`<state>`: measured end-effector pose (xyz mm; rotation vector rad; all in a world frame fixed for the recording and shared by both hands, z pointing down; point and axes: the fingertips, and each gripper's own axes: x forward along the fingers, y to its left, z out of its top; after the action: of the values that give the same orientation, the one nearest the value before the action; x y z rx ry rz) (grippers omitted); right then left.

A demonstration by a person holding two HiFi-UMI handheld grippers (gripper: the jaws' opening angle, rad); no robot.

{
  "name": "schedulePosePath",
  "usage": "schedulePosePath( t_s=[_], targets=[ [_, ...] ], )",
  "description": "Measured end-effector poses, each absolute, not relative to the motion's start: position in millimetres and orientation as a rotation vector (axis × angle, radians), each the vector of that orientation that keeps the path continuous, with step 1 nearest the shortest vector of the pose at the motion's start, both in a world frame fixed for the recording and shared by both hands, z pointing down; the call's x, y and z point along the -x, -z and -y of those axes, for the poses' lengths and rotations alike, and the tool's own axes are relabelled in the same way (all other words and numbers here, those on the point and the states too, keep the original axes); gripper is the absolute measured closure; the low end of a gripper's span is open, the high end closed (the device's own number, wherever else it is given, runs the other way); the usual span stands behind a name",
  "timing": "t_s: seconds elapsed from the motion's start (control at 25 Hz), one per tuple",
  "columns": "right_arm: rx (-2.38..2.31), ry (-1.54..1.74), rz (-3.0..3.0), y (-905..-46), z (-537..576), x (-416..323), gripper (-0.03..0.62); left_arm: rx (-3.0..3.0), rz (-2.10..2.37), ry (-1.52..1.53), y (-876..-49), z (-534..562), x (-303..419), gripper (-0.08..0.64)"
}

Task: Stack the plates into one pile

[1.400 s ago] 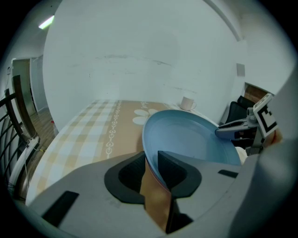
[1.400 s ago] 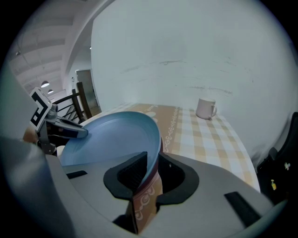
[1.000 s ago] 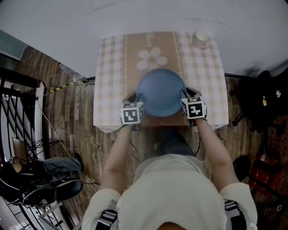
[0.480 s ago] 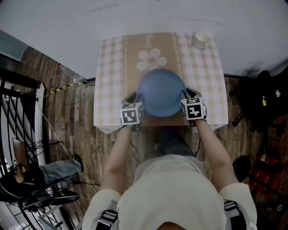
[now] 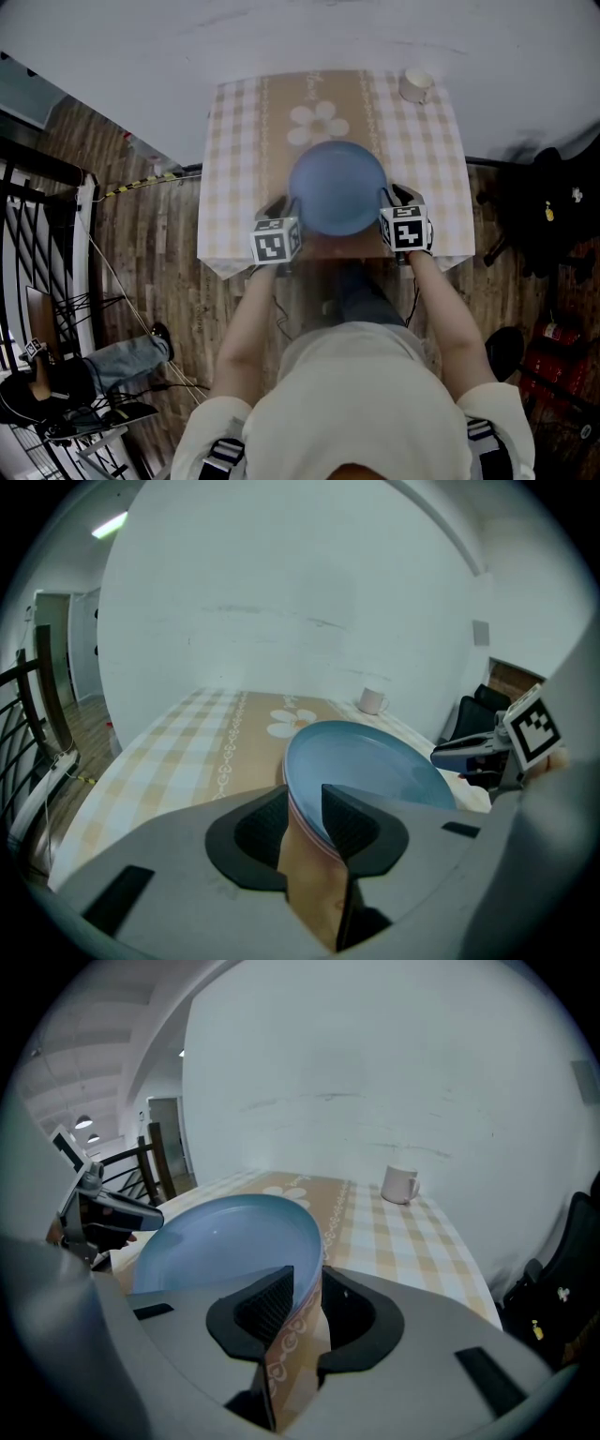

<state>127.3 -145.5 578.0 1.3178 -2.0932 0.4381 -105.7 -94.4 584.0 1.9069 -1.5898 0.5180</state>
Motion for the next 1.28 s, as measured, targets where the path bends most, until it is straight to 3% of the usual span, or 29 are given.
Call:
schedulePosePath(
  t_s=[1.28],
  targets=[
    [-1.322,-0.471,2.385,-498.5,16.2,-94.4,0.581,-1.946,1.626,-0.208,-507.4,-26.8,85.9,0.540]
  ],
)
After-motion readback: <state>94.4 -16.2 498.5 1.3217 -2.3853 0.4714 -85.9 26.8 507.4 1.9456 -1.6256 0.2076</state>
